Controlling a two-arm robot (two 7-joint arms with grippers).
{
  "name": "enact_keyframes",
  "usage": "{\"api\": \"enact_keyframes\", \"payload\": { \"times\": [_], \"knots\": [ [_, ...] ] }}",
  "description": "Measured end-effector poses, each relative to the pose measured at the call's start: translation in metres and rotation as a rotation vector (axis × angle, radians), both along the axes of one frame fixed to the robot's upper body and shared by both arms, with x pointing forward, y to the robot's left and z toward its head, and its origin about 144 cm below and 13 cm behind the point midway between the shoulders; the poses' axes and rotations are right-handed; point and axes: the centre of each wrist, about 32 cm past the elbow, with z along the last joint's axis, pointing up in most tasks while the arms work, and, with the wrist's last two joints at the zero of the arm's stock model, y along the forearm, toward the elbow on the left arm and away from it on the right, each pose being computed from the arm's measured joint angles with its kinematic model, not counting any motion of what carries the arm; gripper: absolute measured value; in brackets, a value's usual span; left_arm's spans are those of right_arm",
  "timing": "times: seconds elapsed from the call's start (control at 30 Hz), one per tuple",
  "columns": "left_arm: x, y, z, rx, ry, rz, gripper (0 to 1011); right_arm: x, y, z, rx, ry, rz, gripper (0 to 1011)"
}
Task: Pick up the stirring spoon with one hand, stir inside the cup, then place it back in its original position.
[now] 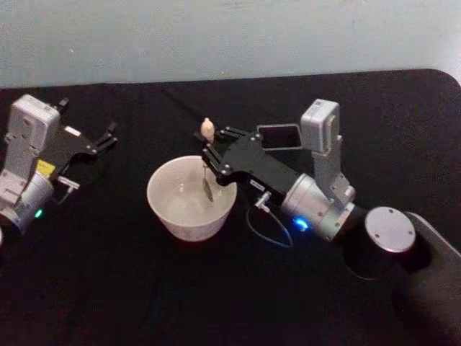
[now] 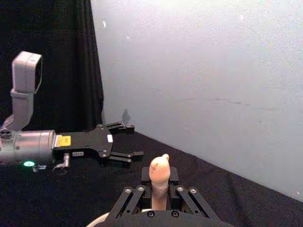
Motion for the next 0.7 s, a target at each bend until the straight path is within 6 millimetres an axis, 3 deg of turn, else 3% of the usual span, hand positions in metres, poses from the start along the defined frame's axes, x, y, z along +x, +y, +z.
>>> {"api": "enact_keyframes", "payload": {
  "times": [0.33, 0.7],
  "knots": [
    [0.0, 0.0, 0.0, 0.0, 0.0, 0.0, 1001, -0.014, -0.007, 0.001, 0.0, 0.01, 0.036, 214],
    [0.0, 0.0, 0.0, 0.0, 0.0, 0.0, 1001, -0.022, 0.006, -0.001, 0.0, 0.016, 0.088, 214]
  ]
}}
